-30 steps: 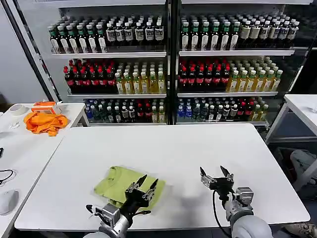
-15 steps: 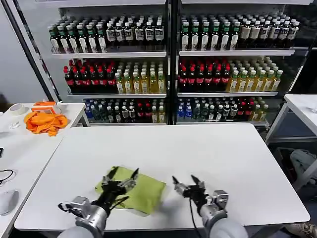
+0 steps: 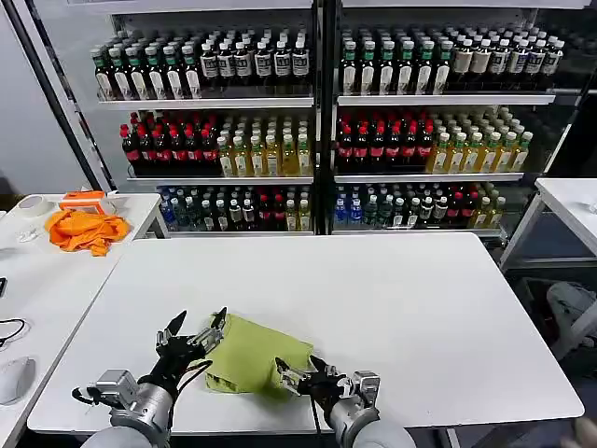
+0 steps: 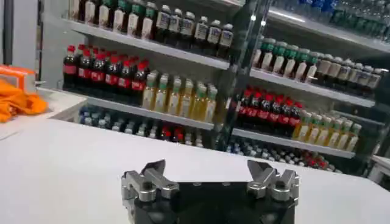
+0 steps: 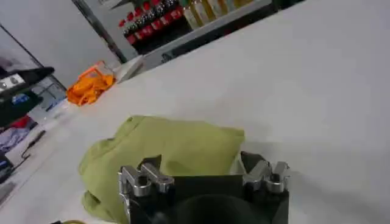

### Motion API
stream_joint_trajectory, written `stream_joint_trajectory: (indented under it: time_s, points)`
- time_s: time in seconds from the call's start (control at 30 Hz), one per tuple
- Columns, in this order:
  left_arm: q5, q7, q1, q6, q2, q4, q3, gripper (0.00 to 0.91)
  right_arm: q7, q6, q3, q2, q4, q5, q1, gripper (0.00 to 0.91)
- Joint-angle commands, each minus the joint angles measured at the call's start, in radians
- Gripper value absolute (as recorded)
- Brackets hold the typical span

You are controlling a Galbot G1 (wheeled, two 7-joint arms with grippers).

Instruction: Fold and organize the clothes.

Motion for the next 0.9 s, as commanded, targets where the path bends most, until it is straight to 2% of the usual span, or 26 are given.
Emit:
stream_joint_trajectory:
  time_s: [0.03, 0.47, 0.57, 0.63, 0.73, 0.9]
  points:
    - [-0.015, -0.004, 0.011, -0.003, -0.004, 0.002, -0.04, 0.907, 0.057, 0.062, -0.061, 0.025, -0.052, 0.047, 0.029, 0.0]
    - [-0.019, -0.003, -0.003, -0.004, 0.003, 0.016, -0.031, 0.907, 0.053, 0.062, -0.03, 0.032, -0.124, 0.038, 0.092, 0.0]
    - [-0.02, -0.002, -0.006, -0.004, 0.003, 0.02, -0.029, 0.907, 0.04, 0.008, -0.008, 0.017, -0.147, -0.039, 0.129, 0.0]
    - [-0.021, -0.002, -0.01, -0.003, 0.004, 0.023, -0.026, 0.907, 0.021, -0.006, 0.022, -0.002, -0.171, -0.084, 0.169, 0.0]
    - [-0.021, -0.001, -0.013, -0.004, 0.004, 0.023, -0.02, 0.907, -0.005, -0.043, 0.057, -0.045, -0.188, -0.095, 0.215, 0.0]
    - [-0.022, 0.002, -0.02, -0.004, 0.003, 0.023, -0.011, 0.907, -0.069, -0.094, 0.114, -0.164, -0.191, -0.127, 0.257, 0.0]
